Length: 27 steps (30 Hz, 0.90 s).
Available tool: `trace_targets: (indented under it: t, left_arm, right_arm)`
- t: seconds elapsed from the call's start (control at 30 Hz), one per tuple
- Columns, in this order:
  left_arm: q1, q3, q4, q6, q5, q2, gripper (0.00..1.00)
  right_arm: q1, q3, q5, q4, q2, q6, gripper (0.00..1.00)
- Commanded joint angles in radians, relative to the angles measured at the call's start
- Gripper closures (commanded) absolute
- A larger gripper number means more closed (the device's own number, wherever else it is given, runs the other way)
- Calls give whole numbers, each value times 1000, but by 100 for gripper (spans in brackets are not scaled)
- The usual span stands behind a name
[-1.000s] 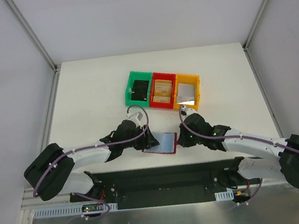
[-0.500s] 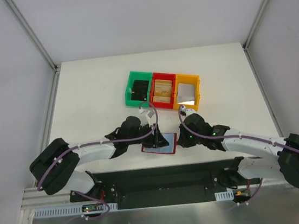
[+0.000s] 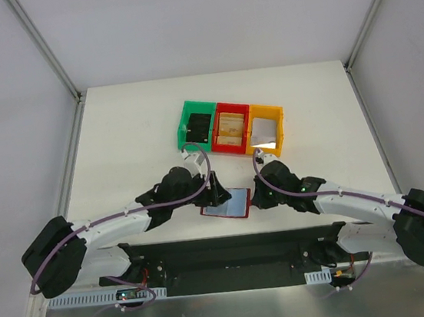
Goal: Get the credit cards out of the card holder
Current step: Remove the credit card from the card holder.
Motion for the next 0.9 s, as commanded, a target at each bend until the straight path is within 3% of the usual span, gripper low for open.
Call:
trace_targets:
  t: [0.0, 0.53, 0.87]
  left_arm:
    - [9, -35, -114, -14, -115, 7, 31]
    - [20, -37, -164, -37, -163, 50, 32]
    - [20, -14, -85, -20, -33, 116, 35]
  right_arm:
    - [6, 13, -6, 25, 3, -2, 100]
    - [4, 7, -9, 22, 0, 0, 100]
    - [6, 7, -16, 28, 6, 0, 100]
